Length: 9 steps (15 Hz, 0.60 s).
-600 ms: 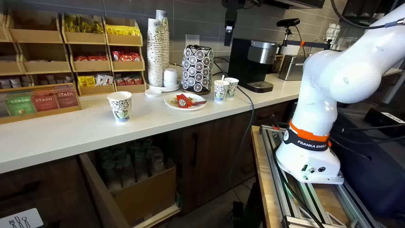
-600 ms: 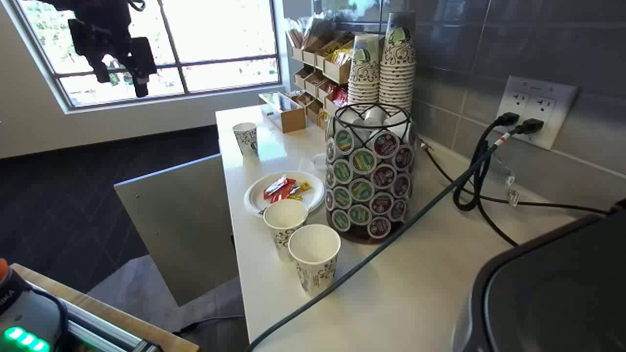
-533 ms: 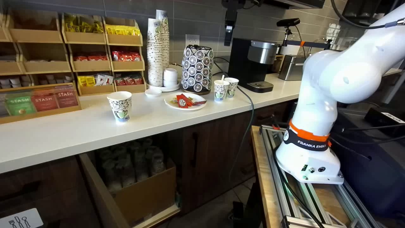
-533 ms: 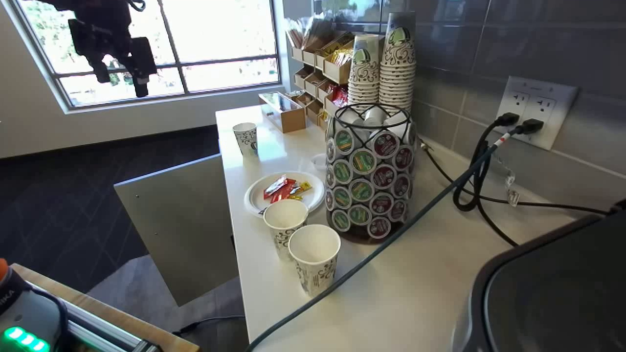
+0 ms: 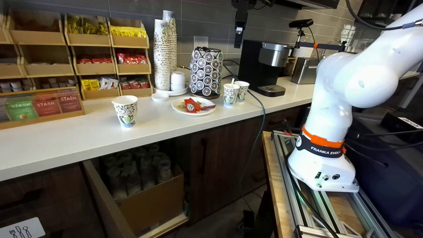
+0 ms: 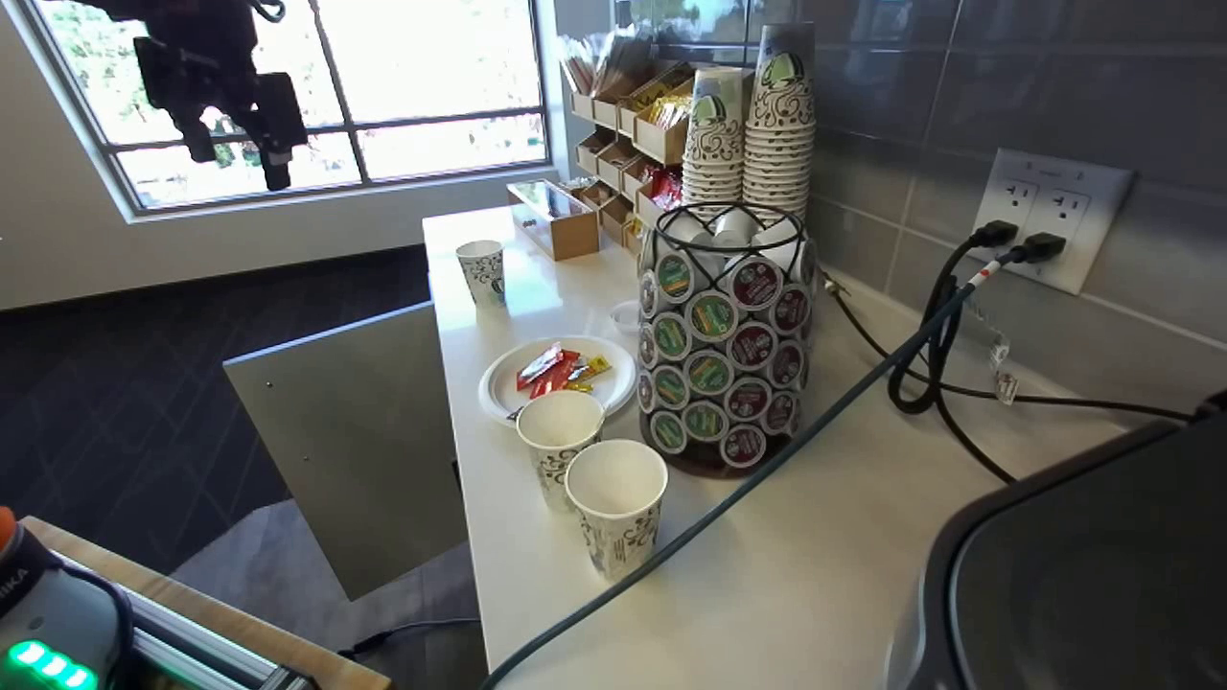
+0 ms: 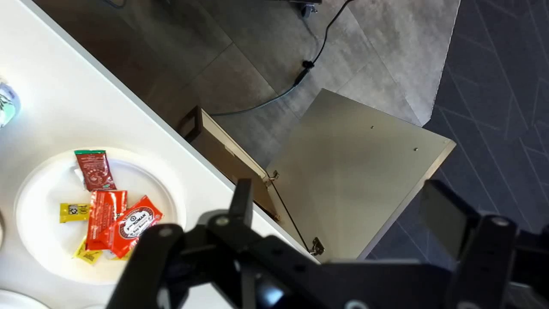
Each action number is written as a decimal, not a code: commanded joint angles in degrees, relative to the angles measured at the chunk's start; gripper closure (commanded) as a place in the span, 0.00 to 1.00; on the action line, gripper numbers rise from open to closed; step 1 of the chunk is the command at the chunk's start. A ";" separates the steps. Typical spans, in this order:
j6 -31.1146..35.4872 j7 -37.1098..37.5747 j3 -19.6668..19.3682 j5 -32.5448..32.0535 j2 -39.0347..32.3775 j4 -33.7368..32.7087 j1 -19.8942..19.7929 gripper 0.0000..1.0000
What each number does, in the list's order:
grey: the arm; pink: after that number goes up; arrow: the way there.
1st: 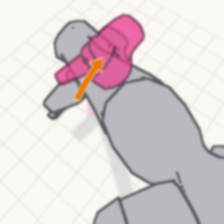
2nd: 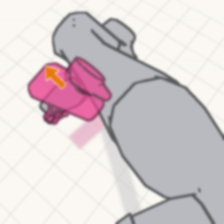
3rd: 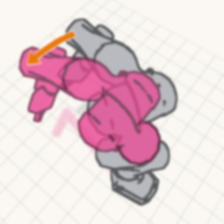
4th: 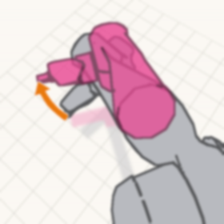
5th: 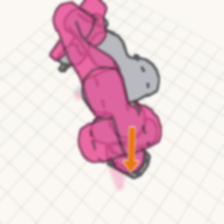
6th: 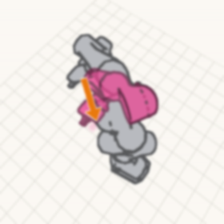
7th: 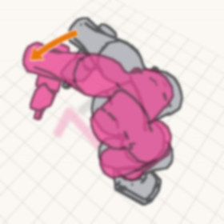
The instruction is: Close the cabinet door
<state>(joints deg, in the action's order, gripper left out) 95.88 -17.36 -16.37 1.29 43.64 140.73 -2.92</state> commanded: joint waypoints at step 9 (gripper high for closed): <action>9.82 1.09 7.87 7.06 -1.89 11.89 4.20 0.00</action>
<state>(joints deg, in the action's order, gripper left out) 99.58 -18.01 -12.76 6.01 42.59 146.89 -0.57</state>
